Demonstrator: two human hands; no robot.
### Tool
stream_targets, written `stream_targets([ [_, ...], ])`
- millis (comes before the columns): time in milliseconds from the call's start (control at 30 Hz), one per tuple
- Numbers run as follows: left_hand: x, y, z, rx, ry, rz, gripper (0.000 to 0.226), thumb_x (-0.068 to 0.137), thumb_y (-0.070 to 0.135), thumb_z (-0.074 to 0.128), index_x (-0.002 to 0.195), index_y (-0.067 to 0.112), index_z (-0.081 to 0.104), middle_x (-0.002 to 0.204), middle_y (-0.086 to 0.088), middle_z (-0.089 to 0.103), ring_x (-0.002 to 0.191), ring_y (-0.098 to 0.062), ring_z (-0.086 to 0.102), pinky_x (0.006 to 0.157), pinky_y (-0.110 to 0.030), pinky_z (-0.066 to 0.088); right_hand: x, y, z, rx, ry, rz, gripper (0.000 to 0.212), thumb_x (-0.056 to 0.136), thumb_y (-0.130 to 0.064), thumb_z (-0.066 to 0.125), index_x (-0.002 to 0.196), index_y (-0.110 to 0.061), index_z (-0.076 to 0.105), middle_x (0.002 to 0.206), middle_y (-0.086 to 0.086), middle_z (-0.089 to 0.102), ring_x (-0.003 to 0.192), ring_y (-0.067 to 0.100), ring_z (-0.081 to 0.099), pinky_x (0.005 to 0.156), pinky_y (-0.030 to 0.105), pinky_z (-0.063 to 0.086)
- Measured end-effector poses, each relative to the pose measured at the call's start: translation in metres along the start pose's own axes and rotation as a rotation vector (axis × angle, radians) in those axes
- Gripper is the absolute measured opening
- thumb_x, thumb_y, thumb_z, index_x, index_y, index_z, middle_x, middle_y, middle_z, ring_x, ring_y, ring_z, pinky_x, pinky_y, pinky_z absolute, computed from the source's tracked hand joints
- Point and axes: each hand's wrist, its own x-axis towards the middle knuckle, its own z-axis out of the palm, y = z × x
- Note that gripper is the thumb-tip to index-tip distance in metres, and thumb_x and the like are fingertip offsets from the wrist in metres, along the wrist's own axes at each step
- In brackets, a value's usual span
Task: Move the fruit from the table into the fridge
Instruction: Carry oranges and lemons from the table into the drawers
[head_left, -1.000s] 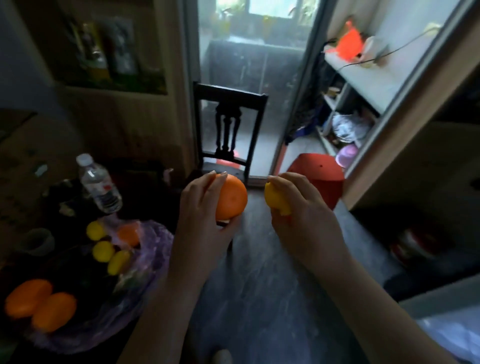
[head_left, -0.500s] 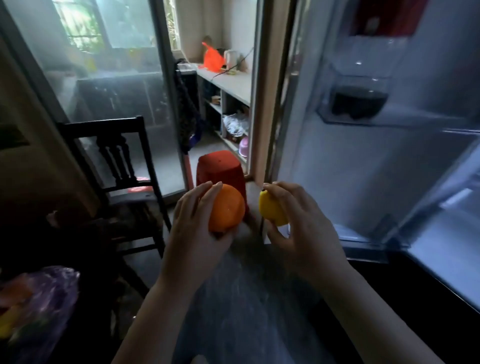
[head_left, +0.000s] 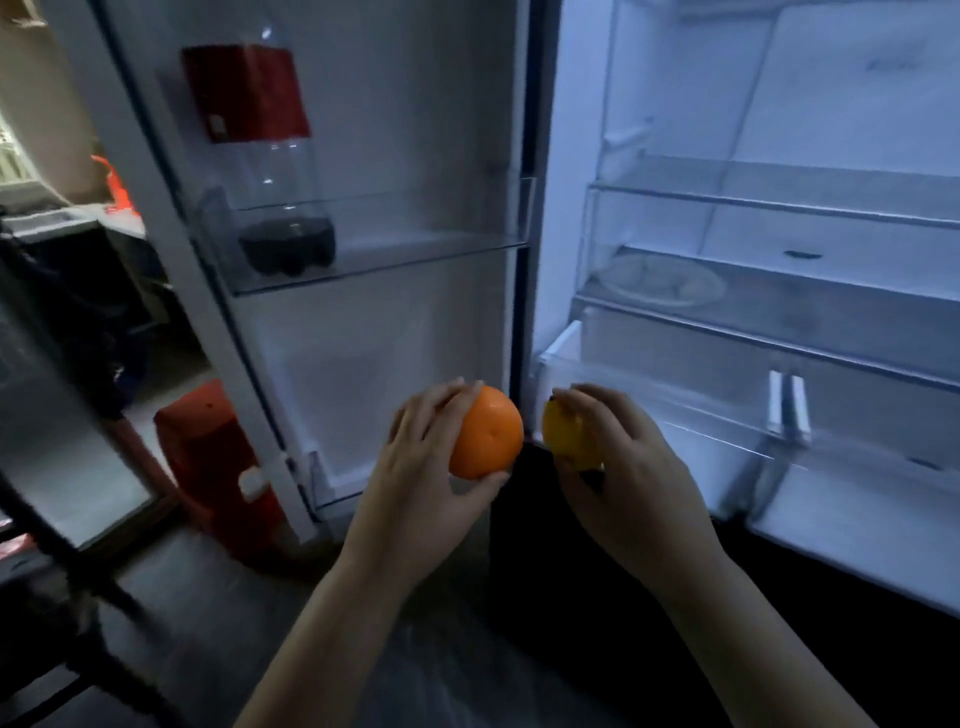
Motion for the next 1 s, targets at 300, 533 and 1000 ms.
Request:
stream_targets([
  [300,0.058,0.068,0.087,-0.201,-0.198,0.260,0.075,0.070,0.038,0.077,0.136,0.024,0.043,0.135,0.008,0.041,0.124,-0.010,0.038,0.099,-0.025,0.032,-0.039,0.076,-0.065,-0.154,0.134,0.248,0.060,0.074,-0.014,0.074,0.129,-0.023,0.050,0.131,-0.007,0.049,0.110,0.012,0.049,0.075,0.017,0.042],
  [533,0.103,0.095,0.149,-0.358,-0.375,0.394,0.074,0.070,0.041,0.072,0.136,0.023,0.045,0.135,0.009,0.043,0.123,-0.008,0.039,0.100,-0.003,0.019,-0.041,0.129,-0.080,-0.272,0.148,0.362,0.058,0.078,-0.020,0.072,0.131,-0.024,0.048,0.131,-0.007,0.049,0.113,0.014,0.050,0.076,0.022,0.048],
  [1000,0.216,0.083,0.267,-0.418,-0.506,0.501,0.073,0.074,0.044,0.070,0.139,0.027,0.041,0.138,0.011,0.041,0.126,-0.004,0.034,0.096,-0.004,0.020,0.022,0.245,-0.058,-0.365,0.104,0.458,0.055,0.082,-0.023,0.067,0.132,-0.025,0.046,0.132,-0.008,0.046,0.114,0.013,0.048,0.075,0.022,0.047],
])
